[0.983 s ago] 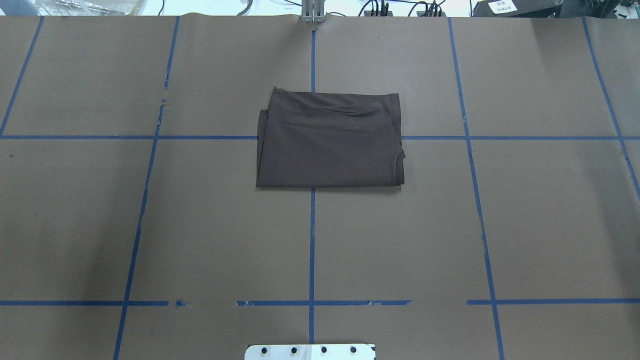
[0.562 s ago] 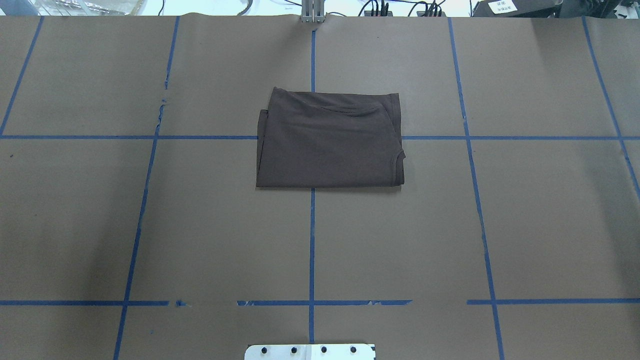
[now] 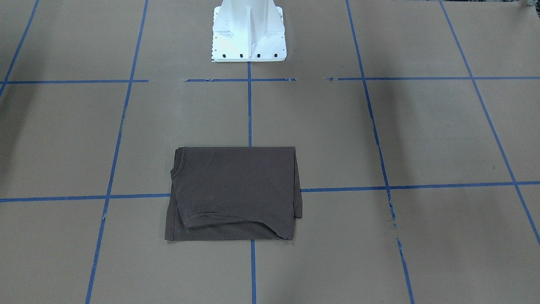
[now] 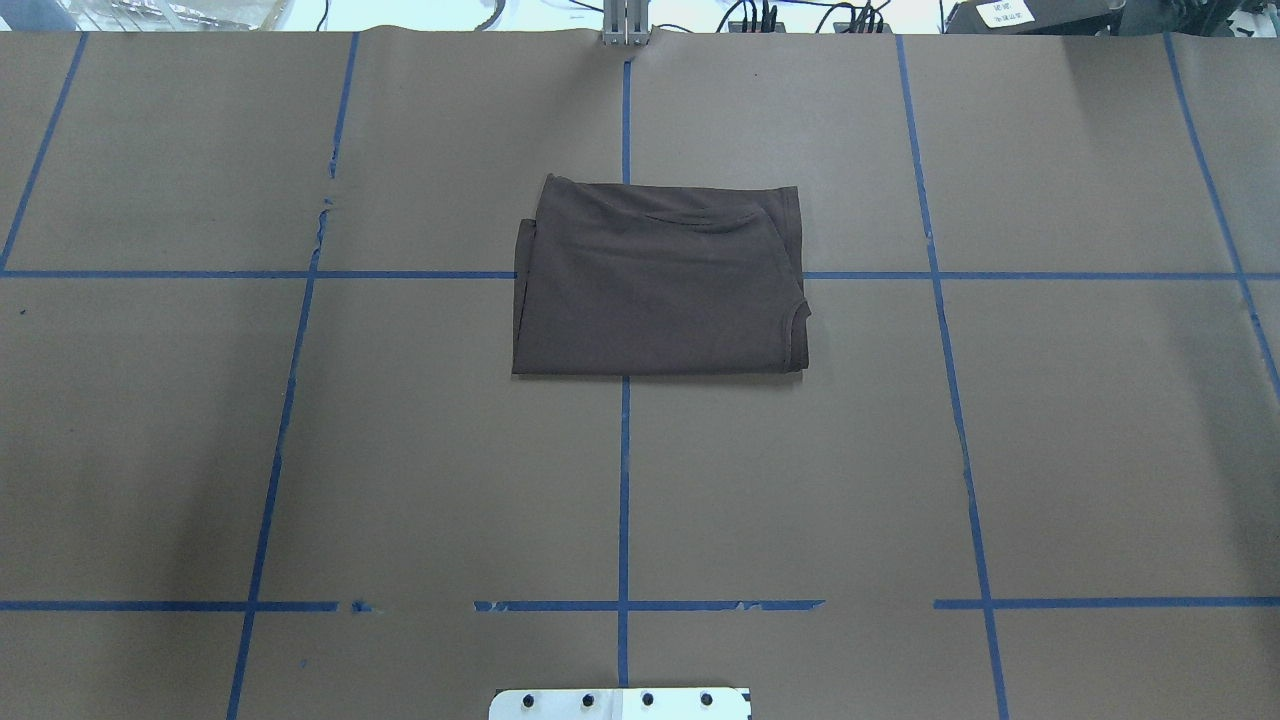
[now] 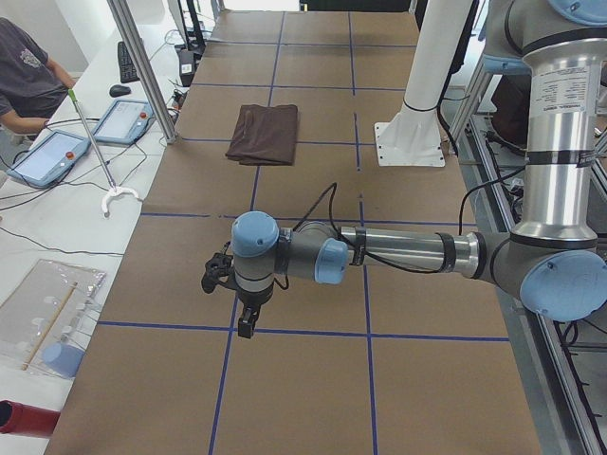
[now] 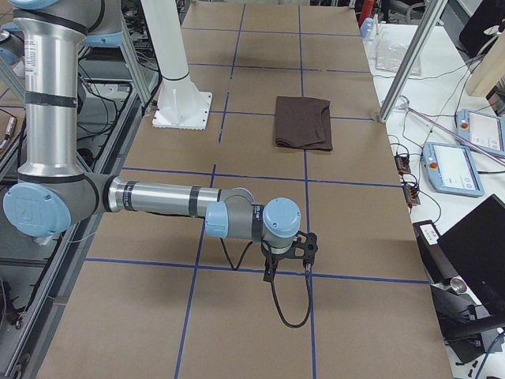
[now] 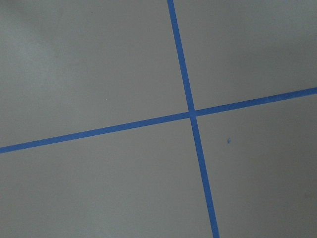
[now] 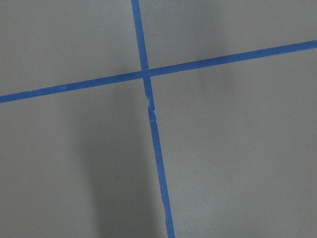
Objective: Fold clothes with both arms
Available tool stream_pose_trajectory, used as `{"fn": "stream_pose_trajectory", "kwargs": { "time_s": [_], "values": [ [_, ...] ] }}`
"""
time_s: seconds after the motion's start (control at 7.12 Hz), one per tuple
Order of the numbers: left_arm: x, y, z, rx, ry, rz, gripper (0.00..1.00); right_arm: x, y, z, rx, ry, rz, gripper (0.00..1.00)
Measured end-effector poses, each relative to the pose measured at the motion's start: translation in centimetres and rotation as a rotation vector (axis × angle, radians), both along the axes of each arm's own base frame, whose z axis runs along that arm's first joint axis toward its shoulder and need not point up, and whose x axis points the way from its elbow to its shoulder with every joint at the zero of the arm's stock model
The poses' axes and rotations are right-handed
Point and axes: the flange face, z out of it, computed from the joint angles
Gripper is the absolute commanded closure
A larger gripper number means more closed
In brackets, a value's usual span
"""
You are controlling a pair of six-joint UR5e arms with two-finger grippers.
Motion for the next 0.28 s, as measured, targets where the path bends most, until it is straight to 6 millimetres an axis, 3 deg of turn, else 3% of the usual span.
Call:
{"fn": "stream_pose_trajectory", "kwargs": {
  "time_s": [0.28],
  "values": [
    [-0.01, -0.06, -0.19, 0.008, 0.000, 0.002, 0.00, -0.01, 0.05, 0.07, -0.002, -0.001, 0.001, 0.00]
  ]
}}
